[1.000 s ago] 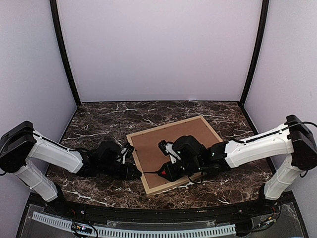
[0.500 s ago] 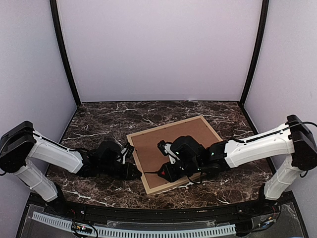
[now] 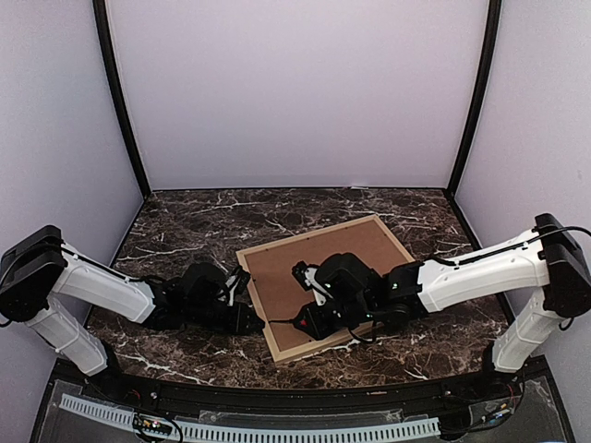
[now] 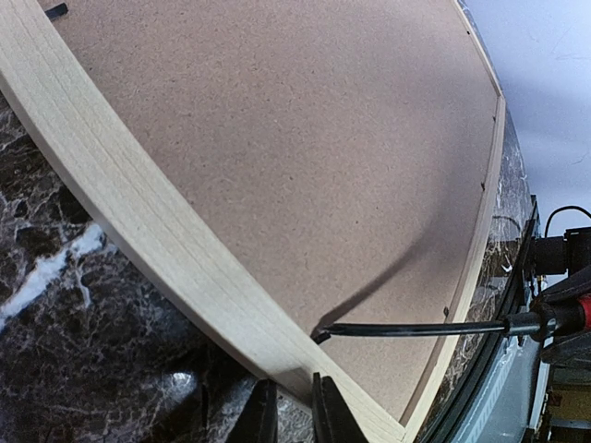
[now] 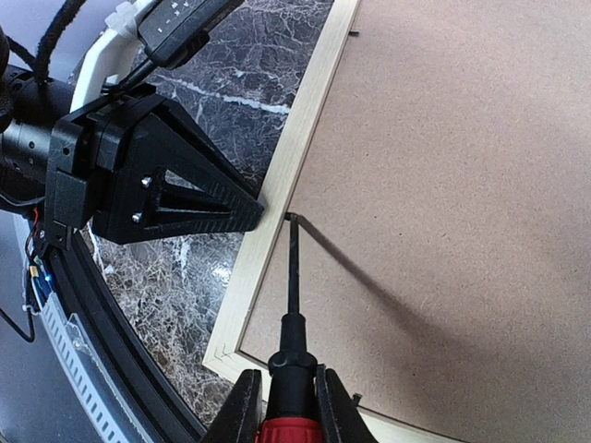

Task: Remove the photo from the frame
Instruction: Release the fastener from the backboard.

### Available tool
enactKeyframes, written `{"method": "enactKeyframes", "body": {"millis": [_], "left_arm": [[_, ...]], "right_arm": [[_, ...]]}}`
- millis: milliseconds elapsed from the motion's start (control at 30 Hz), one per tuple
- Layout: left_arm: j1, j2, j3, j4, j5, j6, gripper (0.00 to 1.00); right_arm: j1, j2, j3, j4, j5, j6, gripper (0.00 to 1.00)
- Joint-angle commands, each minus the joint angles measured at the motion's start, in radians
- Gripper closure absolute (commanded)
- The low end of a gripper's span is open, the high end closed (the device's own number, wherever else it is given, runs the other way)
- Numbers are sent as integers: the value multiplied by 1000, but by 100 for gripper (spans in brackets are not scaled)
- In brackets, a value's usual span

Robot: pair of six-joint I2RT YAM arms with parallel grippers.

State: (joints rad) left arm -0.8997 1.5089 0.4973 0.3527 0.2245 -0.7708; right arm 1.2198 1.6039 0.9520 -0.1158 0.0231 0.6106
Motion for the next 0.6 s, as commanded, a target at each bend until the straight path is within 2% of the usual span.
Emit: {"method": "enactKeyframes", "body": {"millis": [0, 567], "left_arm": [[-11, 19, 12, -14, -23, 11, 85], [-12, 24, 7, -14, -27, 11, 86]], "right_arm": [[50, 1, 58, 91, -104, -3, 100], [73, 26, 82, 99, -121, -6, 100]]}}
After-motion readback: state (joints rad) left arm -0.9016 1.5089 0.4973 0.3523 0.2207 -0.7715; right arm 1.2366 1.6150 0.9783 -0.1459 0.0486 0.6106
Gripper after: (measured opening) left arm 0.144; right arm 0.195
